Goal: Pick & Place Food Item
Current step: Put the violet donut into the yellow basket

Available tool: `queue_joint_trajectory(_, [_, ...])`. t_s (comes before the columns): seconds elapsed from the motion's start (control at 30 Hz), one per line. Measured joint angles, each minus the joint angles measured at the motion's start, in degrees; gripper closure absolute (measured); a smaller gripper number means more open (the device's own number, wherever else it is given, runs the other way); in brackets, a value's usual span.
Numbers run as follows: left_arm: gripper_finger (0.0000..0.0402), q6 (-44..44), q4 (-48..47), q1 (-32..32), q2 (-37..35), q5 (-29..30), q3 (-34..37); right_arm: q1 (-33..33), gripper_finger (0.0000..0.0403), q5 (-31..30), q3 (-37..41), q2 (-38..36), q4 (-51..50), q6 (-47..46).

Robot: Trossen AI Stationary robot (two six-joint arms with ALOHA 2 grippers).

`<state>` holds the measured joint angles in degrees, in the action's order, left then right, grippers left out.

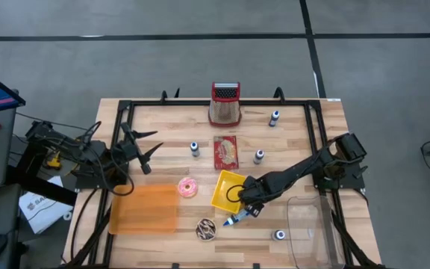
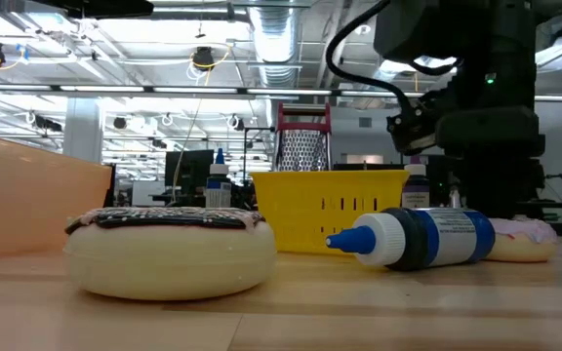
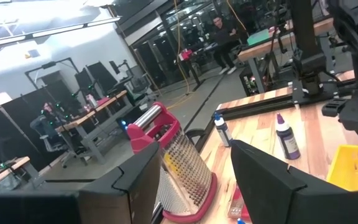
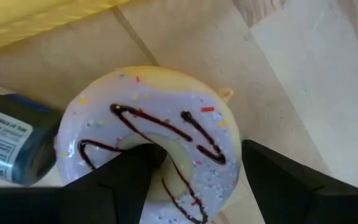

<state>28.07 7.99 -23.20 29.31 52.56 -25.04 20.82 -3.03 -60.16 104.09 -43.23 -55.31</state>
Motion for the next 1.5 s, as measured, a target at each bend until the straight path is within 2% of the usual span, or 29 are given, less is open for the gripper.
queue_joint_trajectory(0.23, [0.0211, 0.1, 0.3, 0.0, 0.4, 0.0, 0.0, -0.6, 0.0183, -1.2, 0.1, -0.2, -0.9, -0.2])
queue_joint_trajectory(0.57, [0.0211, 0.1, 0.2, 0.0, 0.4, 0.0, 0.0, -1.4, 0.0307, -1.5, 0.1, -0.3, -1.1, 1.4])
queue_joint_trajectory(0.7, [0.0211, 0.0, 0.2, 0.0, 0.4, 0.0, 0.0, -1.4, 0.0338, -1.5, -0.2, -2.0, -2.2, 1.4])
queue_joint_trajectory(0.97, [0.0211, 0.1, 0.2, 0.0, 0.4, 0.1, 0.0, -1.4, 0.0346, -1.9, -3.7, -8.6, -3.0, -1.0])
queue_joint_trajectory(1.17, [0.0211, 0.1, 0.2, 0.0, 0.4, 0.1, 0.0, -1.4, 0.0346, -4.5, -6.5, -11.2, -3.0, -0.8])
queue_joint_trajectory(1.4, [0.0211, 0.1, 0.2, 0.0, 0.4, 0.1, 0.0, -3.0, 0.0347, -5.0, -10.6, -10.8, 3.5, 6.5])
queue_joint_trajectory(1.5, [0.0211, 0.1, 0.2, 0.0, 0.4, 0.1, 0.0, -4.4, 0.0347, -5.0, -12.5, -9.4, 3.1, 10.4])
